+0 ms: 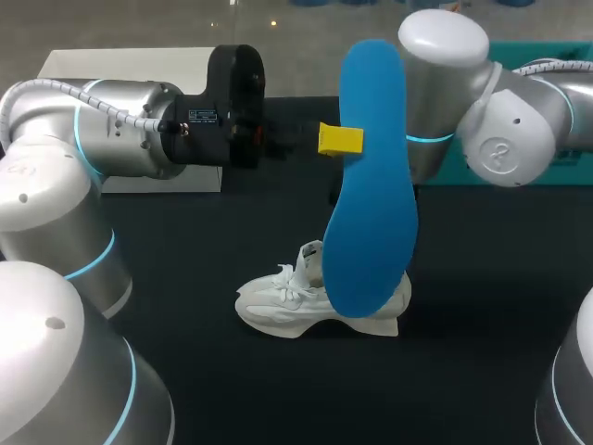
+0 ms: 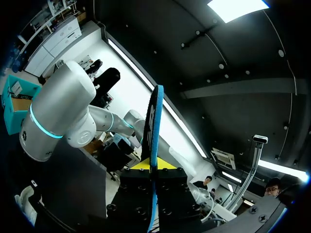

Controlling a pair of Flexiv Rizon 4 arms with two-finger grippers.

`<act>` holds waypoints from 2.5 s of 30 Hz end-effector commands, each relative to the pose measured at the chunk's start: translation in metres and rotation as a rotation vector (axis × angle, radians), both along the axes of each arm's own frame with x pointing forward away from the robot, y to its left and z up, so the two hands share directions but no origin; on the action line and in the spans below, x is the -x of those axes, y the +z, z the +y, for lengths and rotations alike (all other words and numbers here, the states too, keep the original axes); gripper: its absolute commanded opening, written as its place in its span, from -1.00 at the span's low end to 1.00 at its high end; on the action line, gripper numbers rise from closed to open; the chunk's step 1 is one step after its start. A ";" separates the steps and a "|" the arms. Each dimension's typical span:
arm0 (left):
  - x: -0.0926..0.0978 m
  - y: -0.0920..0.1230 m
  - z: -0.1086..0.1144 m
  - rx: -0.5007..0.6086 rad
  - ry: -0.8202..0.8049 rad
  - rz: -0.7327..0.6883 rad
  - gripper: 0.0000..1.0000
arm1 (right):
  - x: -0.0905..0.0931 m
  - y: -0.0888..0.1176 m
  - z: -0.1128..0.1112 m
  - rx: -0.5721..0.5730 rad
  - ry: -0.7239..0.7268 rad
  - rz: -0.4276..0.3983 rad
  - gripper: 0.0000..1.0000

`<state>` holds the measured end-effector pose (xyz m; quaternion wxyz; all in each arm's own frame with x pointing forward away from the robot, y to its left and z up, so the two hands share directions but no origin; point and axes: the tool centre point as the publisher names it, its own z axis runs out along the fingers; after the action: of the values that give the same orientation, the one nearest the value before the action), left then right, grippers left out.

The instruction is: Take the shoe out of the shoebox, open the shoe tongue, remove and reinsert the insole, then place the shoe into the shoebox

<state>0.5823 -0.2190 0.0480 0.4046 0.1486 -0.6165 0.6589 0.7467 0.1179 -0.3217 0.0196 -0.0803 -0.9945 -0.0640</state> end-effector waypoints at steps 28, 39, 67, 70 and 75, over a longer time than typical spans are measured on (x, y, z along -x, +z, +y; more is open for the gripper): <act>0.000 -0.001 -0.001 0.002 0.001 0.000 -1.00 | -0.004 -0.072 0.036 -0.015 0.036 0.123 -1.00; 0.000 -0.001 -0.001 0.002 0.001 0.000 -1.00 | 0.002 -0.068 0.033 -0.017 0.070 0.139 -1.00; 0.000 -0.001 -0.001 0.002 0.001 0.000 -1.00 | 0.029 -0.006 0.053 -0.457 -0.814 -0.219 -1.00; 0.000 -0.001 -0.001 0.002 0.001 0.000 -1.00 | 0.029 -0.006 0.053 -0.457 -0.814 -0.219 -1.00; 0.000 -0.001 -0.001 0.002 0.001 0.000 -1.00 | 0.029 -0.006 0.053 -0.457 -0.814 -0.219 -1.00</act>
<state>0.5822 -0.2191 0.0481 0.4046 0.1486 -0.6166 0.6589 0.7272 0.1741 -0.3286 0.0001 -0.4030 -0.8888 -0.2183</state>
